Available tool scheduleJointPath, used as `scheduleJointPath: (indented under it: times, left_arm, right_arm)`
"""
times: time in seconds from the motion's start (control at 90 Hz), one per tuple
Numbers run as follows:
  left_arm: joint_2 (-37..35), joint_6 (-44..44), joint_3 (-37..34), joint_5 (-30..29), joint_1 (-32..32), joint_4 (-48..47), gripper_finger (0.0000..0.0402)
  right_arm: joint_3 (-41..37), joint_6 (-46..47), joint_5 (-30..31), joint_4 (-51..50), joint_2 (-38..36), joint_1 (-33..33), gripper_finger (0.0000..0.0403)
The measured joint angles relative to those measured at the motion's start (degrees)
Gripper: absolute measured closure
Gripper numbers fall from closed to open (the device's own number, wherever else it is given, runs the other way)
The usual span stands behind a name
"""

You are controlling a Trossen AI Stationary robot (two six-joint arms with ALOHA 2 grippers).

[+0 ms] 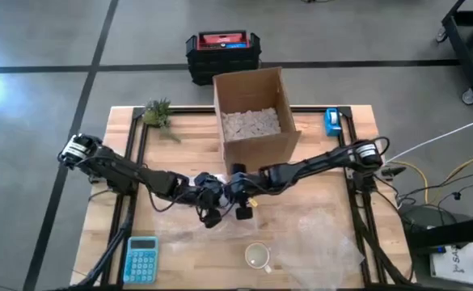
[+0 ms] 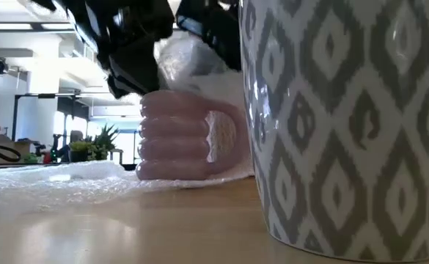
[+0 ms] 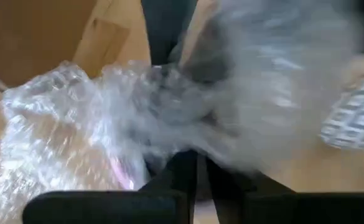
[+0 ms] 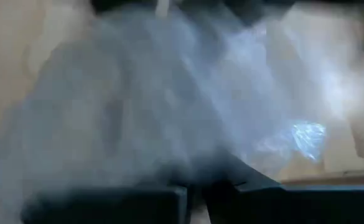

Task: Wrap mug
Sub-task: Wrap the purple mug with the left bubble wrap

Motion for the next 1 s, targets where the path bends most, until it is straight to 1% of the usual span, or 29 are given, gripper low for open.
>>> scheduleJointPath:
  times: [0.111,0.2,0.267,0.356,0.511,0.656,0.8,1.0]
  left_arm:
    - [-1.7,-0.2,2.8,0.0,-0.5,-4.1,0.0380]
    - [-2.6,-0.2,4.1,-0.3,-0.5,-4.0,0.0380]
    - [-2.9,-0.7,4.9,-1.8,-0.5,-3.6,0.0380]
    - [-2.5,-0.5,4.8,-4.3,-0.5,-2.8,0.0380]
    - [-0.5,0.2,3.7,-4.7,-0.5,-2.4,0.0380]
    - [3.3,-0.1,1.0,-4.9,0.6,-1.0,0.0380]
    - [5.9,-0.7,0.9,-4.8,0.9,-0.1,0.0380]
    - [6.3,0.2,0.8,-4.7,1.2,0.6,0.0380]
  right_arm:
    - [0.3,0.0,0.0,-0.4,0.1,0.0,0.0400]
    - [0.3,0.0,0.0,-0.5,0.1,-0.1,0.0401]
    - [0.3,0.0,0.0,-0.5,0.1,-0.1,0.0402]
    - [0.3,0.0,0.0,-0.6,0.1,-0.2,0.0401]
    - [0.3,0.0,0.0,-0.6,0.1,-0.2,0.0400]
    - [0.2,0.1,0.1,-1.0,-0.3,-0.2,0.0400]
    - [0.0,0.0,0.0,-1.6,-3.1,-0.3,0.0400]
    - [0.2,-0.8,0.0,-4.6,-9.7,-0.3,0.0400]
